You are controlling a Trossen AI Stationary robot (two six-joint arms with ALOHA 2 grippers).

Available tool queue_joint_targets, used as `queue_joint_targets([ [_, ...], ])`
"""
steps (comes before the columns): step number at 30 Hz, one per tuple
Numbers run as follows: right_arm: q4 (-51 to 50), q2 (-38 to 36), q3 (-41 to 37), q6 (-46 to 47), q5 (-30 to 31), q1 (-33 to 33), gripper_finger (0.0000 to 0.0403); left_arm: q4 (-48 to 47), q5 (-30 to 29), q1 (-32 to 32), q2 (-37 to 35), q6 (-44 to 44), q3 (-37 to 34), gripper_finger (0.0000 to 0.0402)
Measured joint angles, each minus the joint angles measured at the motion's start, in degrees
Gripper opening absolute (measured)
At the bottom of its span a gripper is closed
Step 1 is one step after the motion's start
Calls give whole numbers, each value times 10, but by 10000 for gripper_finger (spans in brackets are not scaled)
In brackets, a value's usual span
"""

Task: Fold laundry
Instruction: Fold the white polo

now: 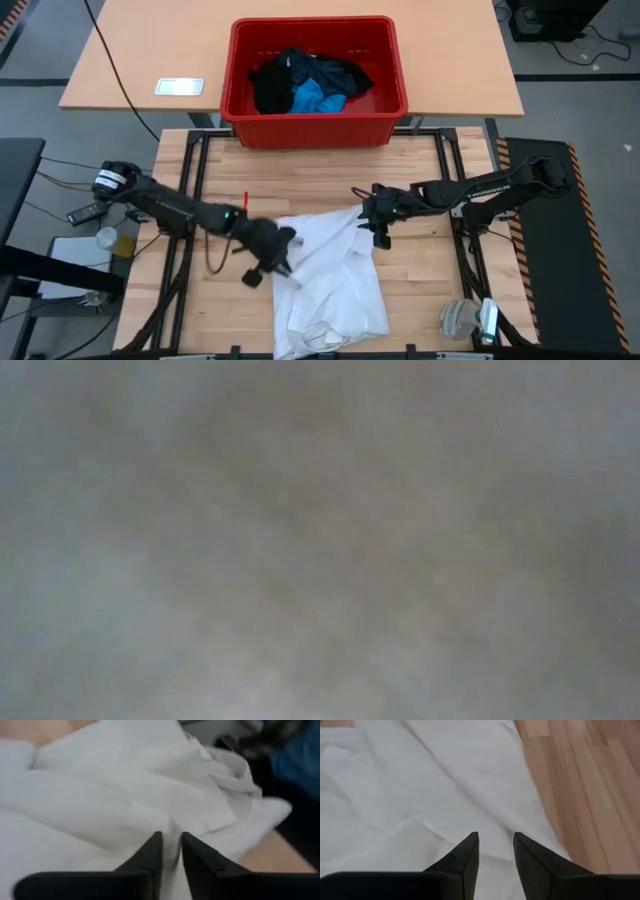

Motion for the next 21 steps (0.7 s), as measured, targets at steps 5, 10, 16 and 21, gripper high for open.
queue_joint_targets([
  [5,1,0,0,17,-21,7,130,-55,-101,-68,0,9,-1,154],
  [10,0,0,0,26,2,30,130,-67,-173,-86,-24,-9,10,194],
  [16,-6,0,0,85,83,73,130,-112,-238,-82,-29,-19,71,194],
  [21,-35,0,0,118,136,103,130,-195,-247,-81,38,-6,149,188],
])
